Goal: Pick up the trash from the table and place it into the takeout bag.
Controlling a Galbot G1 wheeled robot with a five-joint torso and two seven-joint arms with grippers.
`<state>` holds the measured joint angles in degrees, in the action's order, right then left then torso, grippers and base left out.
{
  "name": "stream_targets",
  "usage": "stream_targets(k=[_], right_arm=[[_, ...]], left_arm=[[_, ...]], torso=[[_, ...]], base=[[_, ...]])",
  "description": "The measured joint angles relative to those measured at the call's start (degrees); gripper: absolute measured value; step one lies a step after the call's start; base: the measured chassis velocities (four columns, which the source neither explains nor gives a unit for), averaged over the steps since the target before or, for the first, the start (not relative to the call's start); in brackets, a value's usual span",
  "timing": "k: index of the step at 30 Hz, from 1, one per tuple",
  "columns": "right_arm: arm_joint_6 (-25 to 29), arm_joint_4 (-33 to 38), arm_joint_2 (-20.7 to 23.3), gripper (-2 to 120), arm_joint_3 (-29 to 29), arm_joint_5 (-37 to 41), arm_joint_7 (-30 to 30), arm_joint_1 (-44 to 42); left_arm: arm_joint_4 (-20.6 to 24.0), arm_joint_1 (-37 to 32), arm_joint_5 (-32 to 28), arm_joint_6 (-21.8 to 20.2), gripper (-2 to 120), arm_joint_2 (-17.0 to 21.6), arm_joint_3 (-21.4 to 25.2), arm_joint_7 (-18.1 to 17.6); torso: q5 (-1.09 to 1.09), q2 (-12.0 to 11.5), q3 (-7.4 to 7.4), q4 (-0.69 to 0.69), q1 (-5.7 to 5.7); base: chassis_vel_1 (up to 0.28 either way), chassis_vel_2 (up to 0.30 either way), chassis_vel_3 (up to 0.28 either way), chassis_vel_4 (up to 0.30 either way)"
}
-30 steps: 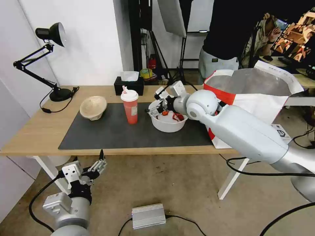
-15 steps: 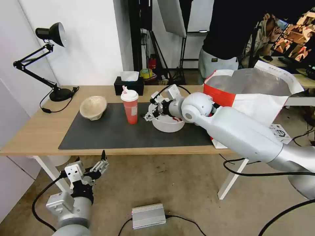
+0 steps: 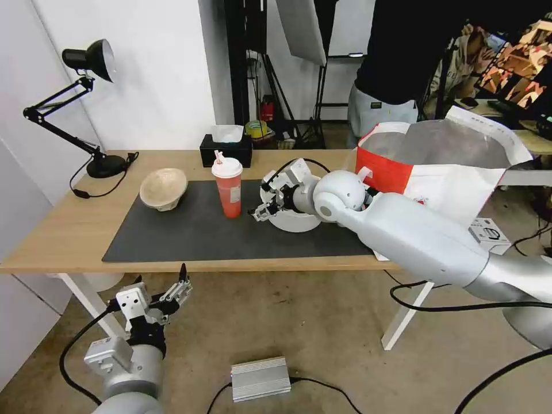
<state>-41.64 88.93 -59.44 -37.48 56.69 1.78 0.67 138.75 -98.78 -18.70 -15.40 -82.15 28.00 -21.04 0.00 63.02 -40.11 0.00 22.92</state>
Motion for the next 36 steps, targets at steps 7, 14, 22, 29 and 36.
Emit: stream_targets(k=[7, 14, 22, 29, 36], right_arm=[[0.0, -0.1, 0.5, 100, -0.6, 0.0, -0.3, 0.3], [0.0, -0.1, 1.7, 100, -1.0, 0.0, -1.3, 0.7], [0.0, -0.8, 3.1, 100, -1.2, 0.3, -1.9, 0.9], [0.0, -1.1, 4.0, 100, -1.3, 0.5, -2.6, 1.1], [0.0, -1.3, 4.4, 100, -1.7, 0.5, -2.6, 1.4]], left_arm=[[-0.6, 0.4, 0.1, 0.2, 100, -0.3, -0.2, 0.0], [-0.9, 0.6, 0.5, 0.4, 100, -0.5, -0.8, 0.0], [-1.1, 0.9, 0.8, 0.5, 100, -0.9, -1.3, 0.0], [-1.3, 1.0, 0.8, 0.6, 100, -0.9, -1.3, 0.0], [-1.5, 1.2, 0.8, 0.6, 100, -0.8, -1.6, 0.0]], torso=[[0.0, 0.0, 0.0, 0.0, 0.0], [0.0, 0.0, 0.0, 0.0, 0.0], [0.0, 0.0, 0.0, 0.0, 0.0], [0.0, 0.0, 0.0, 0.0, 0.0], [0.0, 0.0, 0.0, 0.0, 0.0]], base=[[0.0, 0.0, 0.0, 0.0], [0.0, 0.0, 0.0, 0.0], [0.0, 0.0, 0.0, 0.0], [0.0, 0.0, 0.0, 0.0], [0.0, 0.0, 0.0, 0.0]])
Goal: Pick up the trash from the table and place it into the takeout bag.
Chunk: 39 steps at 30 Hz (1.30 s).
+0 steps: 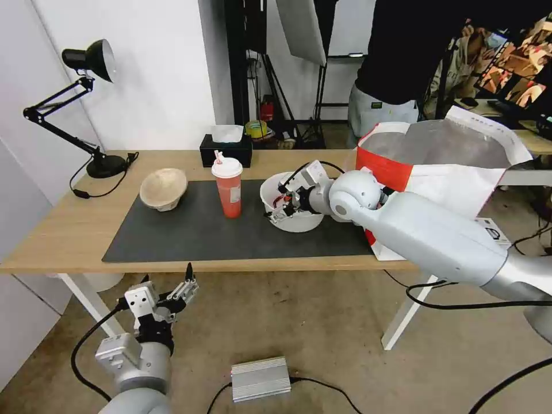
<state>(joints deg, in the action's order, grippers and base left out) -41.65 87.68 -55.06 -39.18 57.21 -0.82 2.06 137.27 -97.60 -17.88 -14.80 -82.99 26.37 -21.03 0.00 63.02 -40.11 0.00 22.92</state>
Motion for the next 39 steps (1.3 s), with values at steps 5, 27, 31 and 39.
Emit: stream_targets(k=[5, 27, 31, 39], right_arm=[[0.0, -0.1, 0.0, 100, -0.1, 0.0, 0.0, 0.0], [0.0, -2.2, -1.2, 100, 0.0, -1.3, 0.2, -1.1], [0.1, -2.3, -1.5, 88, 0.2, -1.4, 0.2, -1.2], [0.1, -2.5, -1.8, 62, 0.2, -1.4, 0.2, -1.4]], left_arm=[[-0.1, 0.1, 0.0, 0.0, 100, 0.0, -0.1, 0.0], [-0.3, 0.1, 0.3, 0.2, 100, 0.0, -0.3, -0.1], [-0.3, 0.2, 0.3, 0.2, 100, 0.1, -0.3, -0.1], [-0.3, 0.3, 0.4, 0.3, 100, 0.0, -0.5, -0.2]], torso=[[0.0, 0.0, 0.0, 0.0, 0.0], [0.01, 0.0, 0.0, 0.0, 0.0], [0.01, 0.0, 0.0, 0.0, 0.0], [0.0, 0.0, 0.0, 0.0, 0.0]], base=[[0.0, 0.0, 0.0, 0.0], [0.0, 0.0, 0.0, 0.0], [0.0, 0.0, 0.0, 0.0], [0.0, 0.0, 0.0, 0.0]])
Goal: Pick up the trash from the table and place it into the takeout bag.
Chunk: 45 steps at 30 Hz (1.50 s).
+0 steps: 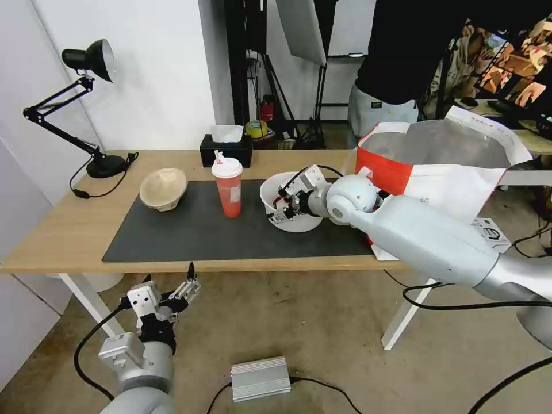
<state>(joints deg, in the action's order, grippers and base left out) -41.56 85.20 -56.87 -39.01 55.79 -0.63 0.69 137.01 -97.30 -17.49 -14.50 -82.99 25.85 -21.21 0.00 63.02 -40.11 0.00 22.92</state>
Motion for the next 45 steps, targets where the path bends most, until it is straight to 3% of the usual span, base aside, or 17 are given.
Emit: stream_targets(k=[3, 5, 7, 17, 36, 45], right_arm=[[0.0, -0.1, -0.2, 47, 0.0, 0.0, 0.0, -0.3], [0.0, -0.1, -0.3, 45, 0.0, 0.0, 0.0, -0.3], [0.0, -0.1, -0.4, 33, 0.0, 0.0, 0.0, -0.6], [0.1, -0.3, -0.4, 0, 0.2, -0.1, 0.0, -1.6], [0.1, 1.0, 0.0, 0, 1.9, -0.2, -0.3, -3.1], [0.1, 4.8, 1.1, 0, 3.4, 2.5, -0.5, -0.3]], left_arm=[[0.1, -0.1, 0.1, 0.1, 100, 0.0, 0.0, 0.0], [0.1, -0.1, 0.1, 0.1, 100, 0.0, 0.0, 0.0], [0.1, -0.1, 0.1, 0.2, 100, 0.0, 0.0, 0.0], [-0.2, 0.0, 1.2, 1.3, 100, 0.0, -0.5, 0.0], [-0.9, 0.1, 3.3, 2.2, 100, 0.3, -0.6, 0.4], [0.0, -0.2, 3.0, 2.2, 100, 0.8, 0.3, 0.3]], torso=[[0.0, 0.0, 0.0, 0.0, 0.0], [0.0, 0.0, 0.0, 0.0, 0.0], [0.0, 0.0, 0.0, 0.0, 0.0], [0.0, 0.0, 0.0, 0.0, 0.0], [0.0, 0.0, 0.0, 0.0, 0.0], [0.0, 0.0, 0.0, 0.0, 0.0]], base=[[0.0, 0.0, 0.0, 0.0], [0.0, 0.0, 0.0, 0.0], [0.0, 0.0, 0.0, 0.0], [0.0, 0.0, 0.0, 0.0], [0.0, 0.0, 0.0, 0.0], [0.0, 0.0, 0.0, 0.0]])
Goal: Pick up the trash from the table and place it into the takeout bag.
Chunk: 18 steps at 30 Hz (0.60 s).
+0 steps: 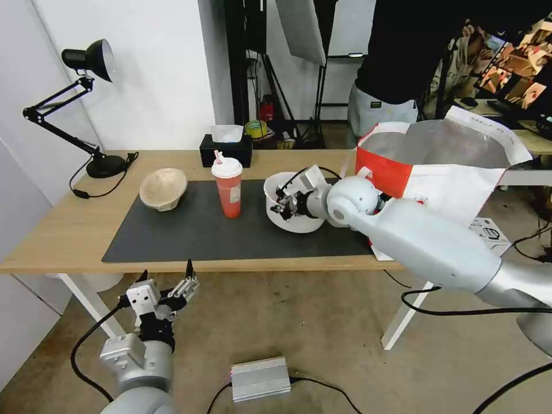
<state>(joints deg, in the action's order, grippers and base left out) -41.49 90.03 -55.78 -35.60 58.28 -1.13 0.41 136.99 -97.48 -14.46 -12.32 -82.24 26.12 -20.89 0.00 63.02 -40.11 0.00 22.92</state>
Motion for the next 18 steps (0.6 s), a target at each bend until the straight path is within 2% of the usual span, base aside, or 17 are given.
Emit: stream_targets(k=[18], right_arm=[[0.0, 3.7, 0.6, 0, 1.8, 3.0, 0.5, 8.3]], left_arm=[[0.8, -0.5, -0.1, -0.2, 100, 0.0, 0.4, 0.0]], torso=[[0.0, 0.0, 0.0, 0.0, 0.0]], base=[[0.0, 0.0, 0.0, 0.0]])
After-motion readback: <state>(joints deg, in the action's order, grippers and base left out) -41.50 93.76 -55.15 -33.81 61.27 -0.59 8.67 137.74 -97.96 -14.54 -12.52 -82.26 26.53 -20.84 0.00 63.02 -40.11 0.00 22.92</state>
